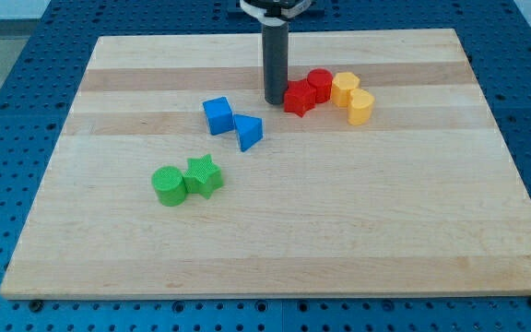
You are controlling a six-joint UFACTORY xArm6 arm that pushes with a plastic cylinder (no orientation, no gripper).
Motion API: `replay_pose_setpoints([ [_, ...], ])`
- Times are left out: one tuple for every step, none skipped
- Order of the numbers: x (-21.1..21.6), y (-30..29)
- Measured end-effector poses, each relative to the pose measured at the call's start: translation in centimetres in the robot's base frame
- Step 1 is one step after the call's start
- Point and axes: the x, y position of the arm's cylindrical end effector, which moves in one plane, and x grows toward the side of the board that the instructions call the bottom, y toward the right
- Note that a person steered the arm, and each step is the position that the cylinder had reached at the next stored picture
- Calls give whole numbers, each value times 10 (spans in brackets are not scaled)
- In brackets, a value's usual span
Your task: Push the red star closer to red circle
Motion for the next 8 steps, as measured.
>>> replay_pose_setpoints([
  [0,0],
  [0,0],
  [3,0],
  [8,0],
  [9,0],
  [9,0],
  [9,0],
  [10,0],
])
